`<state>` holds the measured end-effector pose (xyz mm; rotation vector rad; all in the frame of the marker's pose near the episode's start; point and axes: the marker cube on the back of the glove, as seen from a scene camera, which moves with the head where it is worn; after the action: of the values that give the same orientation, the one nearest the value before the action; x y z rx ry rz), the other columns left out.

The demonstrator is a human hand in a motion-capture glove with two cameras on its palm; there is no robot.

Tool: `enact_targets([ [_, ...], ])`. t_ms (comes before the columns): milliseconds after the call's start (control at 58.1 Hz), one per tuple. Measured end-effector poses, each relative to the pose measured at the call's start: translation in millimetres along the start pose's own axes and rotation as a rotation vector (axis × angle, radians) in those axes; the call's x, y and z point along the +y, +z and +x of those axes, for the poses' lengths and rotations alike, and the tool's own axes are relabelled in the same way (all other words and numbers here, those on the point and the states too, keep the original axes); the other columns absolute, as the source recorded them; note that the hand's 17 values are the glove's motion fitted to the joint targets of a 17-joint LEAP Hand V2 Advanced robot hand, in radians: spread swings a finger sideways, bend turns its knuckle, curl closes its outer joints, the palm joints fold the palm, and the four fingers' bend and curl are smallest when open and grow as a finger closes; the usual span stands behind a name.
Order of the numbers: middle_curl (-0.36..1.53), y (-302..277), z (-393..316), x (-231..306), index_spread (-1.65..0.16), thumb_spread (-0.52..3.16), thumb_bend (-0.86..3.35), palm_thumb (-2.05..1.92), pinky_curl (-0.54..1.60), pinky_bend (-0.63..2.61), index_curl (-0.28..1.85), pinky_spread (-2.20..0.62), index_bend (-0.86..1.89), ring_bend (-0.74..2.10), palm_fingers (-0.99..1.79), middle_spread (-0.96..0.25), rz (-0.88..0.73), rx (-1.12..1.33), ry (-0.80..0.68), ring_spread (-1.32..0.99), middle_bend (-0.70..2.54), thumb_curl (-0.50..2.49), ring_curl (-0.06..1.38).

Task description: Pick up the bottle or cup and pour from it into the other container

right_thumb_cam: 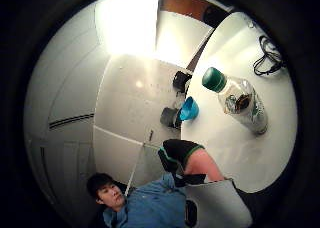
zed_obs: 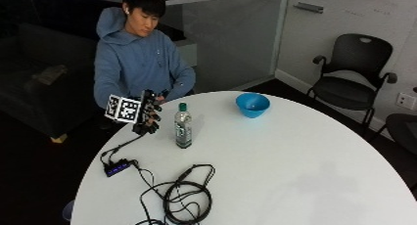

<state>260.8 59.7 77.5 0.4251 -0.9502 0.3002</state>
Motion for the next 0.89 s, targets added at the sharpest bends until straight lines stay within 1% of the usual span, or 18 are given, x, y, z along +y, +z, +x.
enact_targets([
  [310, 0.24, 26.8, 9.1, -5.5, -0.39, 0.86, -0.03, 0.45, 0.24, 0.58, 0.20, 0.27, 0.13, 0.44, -0.10, 0.00, -0.035, -0.020, 0.020, 0.22, 0.16, 0.34, 0.26],
  [894, 0.24, 42.4, 21.2, -8.7, -0.39, 0.85, -0.03, 0.45, 0.23, 0.57, 0.18, 0.28, 0.13, 0.45, -0.09, 0.01, -0.055, -0.051, 0.034, 0.23, 0.17, 0.34, 0.27],
])
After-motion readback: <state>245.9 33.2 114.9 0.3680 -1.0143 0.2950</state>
